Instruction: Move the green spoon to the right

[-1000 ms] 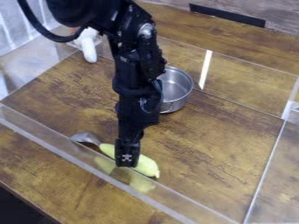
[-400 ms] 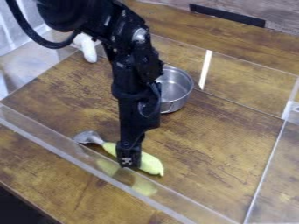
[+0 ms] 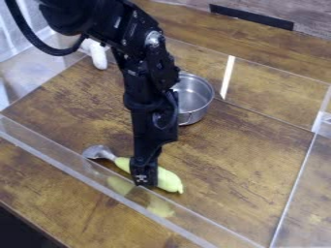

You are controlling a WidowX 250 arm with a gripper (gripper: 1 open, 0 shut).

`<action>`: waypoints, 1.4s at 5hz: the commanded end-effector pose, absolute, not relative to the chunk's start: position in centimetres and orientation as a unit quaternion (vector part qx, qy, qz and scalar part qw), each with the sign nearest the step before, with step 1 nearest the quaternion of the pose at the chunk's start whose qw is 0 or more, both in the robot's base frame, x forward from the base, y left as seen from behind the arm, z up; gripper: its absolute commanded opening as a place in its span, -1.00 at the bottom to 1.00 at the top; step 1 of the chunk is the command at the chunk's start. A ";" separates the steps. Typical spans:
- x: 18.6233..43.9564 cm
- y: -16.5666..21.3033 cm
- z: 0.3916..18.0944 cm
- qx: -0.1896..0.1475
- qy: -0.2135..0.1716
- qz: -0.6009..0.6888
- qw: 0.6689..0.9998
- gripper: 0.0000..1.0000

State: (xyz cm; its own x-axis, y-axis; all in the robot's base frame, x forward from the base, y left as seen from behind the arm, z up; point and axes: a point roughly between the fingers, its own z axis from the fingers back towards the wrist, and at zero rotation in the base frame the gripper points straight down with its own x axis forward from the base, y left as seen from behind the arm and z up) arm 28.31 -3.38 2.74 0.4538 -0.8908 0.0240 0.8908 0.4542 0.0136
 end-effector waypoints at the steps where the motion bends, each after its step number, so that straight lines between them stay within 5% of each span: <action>1: 26.5 -3.4 2.0 -0.024 0.010 -0.529 0.848 1.00; 6: 27.1 -4.2 2.6 -0.079 0.013 -0.543 0.836 1.00; 7: 27.3 -4.4 2.7 -0.087 0.013 -0.545 0.834 -1.00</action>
State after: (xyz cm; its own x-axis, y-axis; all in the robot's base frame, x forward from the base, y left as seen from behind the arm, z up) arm 27.73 -4.47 2.62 0.4036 -0.9111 0.0835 0.9095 0.3896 -0.1450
